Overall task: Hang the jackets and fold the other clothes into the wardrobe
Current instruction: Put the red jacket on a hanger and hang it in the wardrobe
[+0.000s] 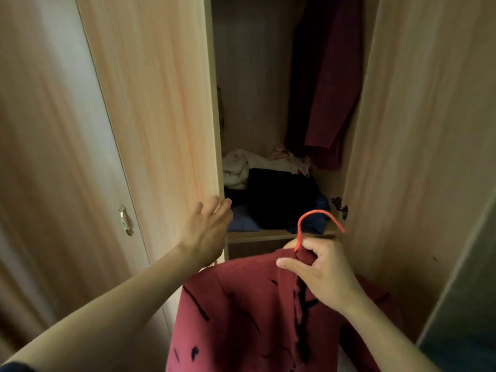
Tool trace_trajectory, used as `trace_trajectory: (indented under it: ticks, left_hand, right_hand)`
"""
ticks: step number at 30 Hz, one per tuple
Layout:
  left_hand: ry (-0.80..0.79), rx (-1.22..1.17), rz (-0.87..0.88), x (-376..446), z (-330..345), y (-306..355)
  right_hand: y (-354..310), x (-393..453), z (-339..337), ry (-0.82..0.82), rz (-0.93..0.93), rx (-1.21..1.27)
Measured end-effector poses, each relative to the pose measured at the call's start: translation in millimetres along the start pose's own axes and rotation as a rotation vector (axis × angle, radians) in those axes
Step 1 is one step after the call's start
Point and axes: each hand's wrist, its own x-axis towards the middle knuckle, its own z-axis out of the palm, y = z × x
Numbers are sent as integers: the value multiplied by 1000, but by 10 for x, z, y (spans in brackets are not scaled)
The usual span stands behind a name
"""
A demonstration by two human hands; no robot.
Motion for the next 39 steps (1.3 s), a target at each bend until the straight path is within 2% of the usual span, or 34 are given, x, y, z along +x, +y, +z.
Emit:
trace_trajectory:
  ticks: [11,22,29,36,39]
  left_hand:
    - [-47,194,34,-1107,-281,-522]
    - [-72,144,39,-1868,-453,-1117]
    - [38,24,-83,-2332,-497,-1438]
    - [17,-55,-316,-2671,-368,-1770]
    - [38,-87,-327,-2737,-331,-1844]
  right_hand:
    - [-296,-51,358,-168,-116,103]
    - [-667,34,1163,-277,-189,137]
    - [-795,58,1491,-273,-157,168]
    - [-959,80,1817,-292,-157,177]
    - [-1007,79,1904,-297,-157,177]
